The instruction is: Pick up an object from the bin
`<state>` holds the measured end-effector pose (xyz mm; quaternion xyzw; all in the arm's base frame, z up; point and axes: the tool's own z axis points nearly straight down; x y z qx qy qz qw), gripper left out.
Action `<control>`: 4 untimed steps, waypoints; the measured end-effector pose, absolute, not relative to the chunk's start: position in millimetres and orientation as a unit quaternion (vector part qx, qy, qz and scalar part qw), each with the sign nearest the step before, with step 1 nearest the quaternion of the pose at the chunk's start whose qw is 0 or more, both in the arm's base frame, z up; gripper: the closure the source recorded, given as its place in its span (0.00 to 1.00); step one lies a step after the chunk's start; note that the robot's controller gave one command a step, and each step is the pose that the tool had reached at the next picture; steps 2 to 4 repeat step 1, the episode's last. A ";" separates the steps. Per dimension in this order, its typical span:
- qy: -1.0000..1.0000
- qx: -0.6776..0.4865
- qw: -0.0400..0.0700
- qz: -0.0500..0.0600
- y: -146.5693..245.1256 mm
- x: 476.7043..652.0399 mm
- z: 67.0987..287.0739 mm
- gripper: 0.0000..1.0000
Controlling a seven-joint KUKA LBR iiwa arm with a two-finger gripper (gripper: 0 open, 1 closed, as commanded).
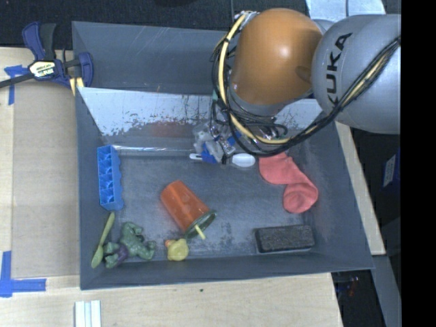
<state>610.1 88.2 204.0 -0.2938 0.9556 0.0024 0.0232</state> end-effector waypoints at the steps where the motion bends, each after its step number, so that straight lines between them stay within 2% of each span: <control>1: 0.956 -0.292 0.024 0.003 88.1 610.1 209.0 1.00; 4: 0.956 -0.292 0.024 0.003 88.1 610.1 209.0 1.00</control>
Offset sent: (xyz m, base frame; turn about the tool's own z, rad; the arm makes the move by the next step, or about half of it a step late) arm -0.0001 0.0000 0.0056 0.0015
